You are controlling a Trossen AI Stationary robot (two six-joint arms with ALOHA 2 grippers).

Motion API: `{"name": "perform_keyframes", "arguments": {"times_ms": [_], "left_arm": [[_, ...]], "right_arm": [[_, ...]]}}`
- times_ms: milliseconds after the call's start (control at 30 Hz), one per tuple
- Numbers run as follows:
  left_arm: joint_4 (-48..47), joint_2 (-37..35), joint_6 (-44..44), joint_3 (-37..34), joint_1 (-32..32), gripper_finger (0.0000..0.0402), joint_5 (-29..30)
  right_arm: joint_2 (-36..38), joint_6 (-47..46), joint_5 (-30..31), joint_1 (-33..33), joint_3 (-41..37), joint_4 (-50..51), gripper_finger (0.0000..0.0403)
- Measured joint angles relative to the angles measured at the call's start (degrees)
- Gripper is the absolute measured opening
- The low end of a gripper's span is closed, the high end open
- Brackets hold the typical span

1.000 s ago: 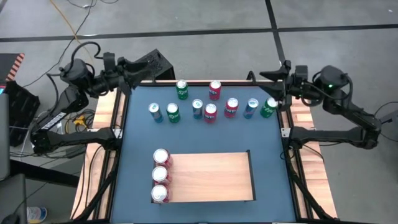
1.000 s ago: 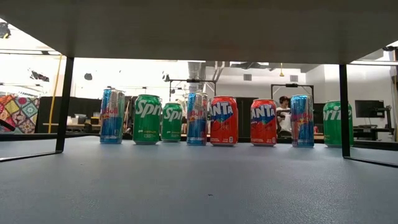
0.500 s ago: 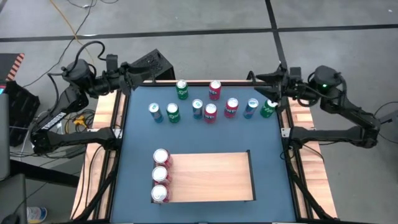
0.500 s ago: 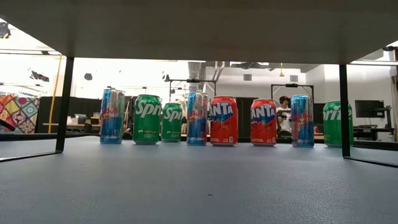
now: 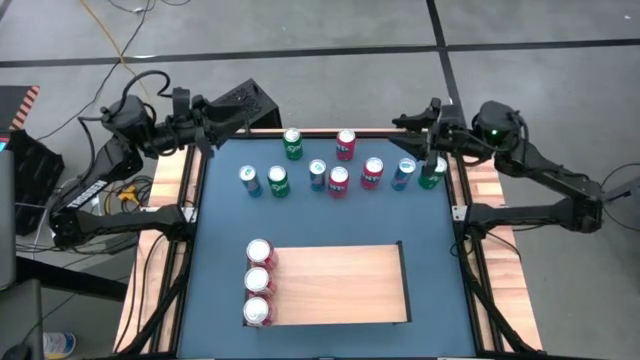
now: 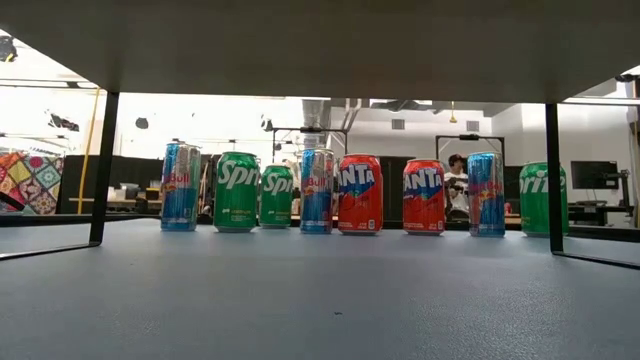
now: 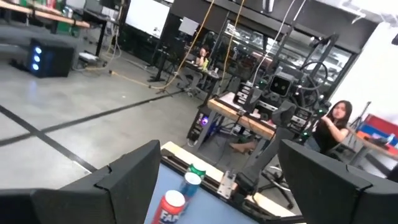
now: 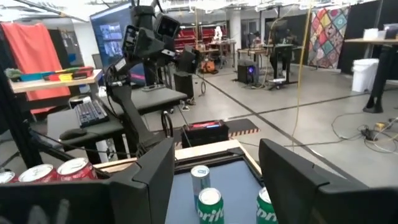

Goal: Place canned beverage on shelf
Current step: Put the right orange soda can on the shelf

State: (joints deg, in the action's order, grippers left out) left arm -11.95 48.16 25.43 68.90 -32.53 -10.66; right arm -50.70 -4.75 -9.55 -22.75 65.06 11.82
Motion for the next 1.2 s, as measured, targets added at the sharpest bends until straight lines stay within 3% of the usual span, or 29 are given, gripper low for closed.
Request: {"name": "perform_keyframes", "arguments": {"times_ms": [300, 467, 767, 967, 1200], "left_arm": [[0.5, 3.8, 0.7, 0.0, 0.0, 0.0309, 2.3], [3.5, 4.5, -0.4, 0.0, -1.5, 0.0309, 3.9], [2.0, 4.2, 0.6, 0.0, -4.0, 0.0309, 3.4], [0.0, 4.3, 0.7, 0.0, -4.0, 0.0309, 2.4], [-1.7, 4.3, 0.6, 0.0, -4.0, 0.0309, 2.0]], "right_arm": [[-2.6, 0.3, 2.6, -1.8, 0.0, 3.0, 0.0228], [-8.0, 2.2, 5.4, -2.3, 0.0, 5.4, 0.0229], [-16.1, 8.0, 5.3, -4.5, 0.1, 13.0, 0.0233], [-19.6, 8.6, 6.5, -4.9, 3.1, 27.7, 0.0281], [-24.5, 12.7, 6.5, -4.7, 3.4, 29.9, 0.0354]]}}
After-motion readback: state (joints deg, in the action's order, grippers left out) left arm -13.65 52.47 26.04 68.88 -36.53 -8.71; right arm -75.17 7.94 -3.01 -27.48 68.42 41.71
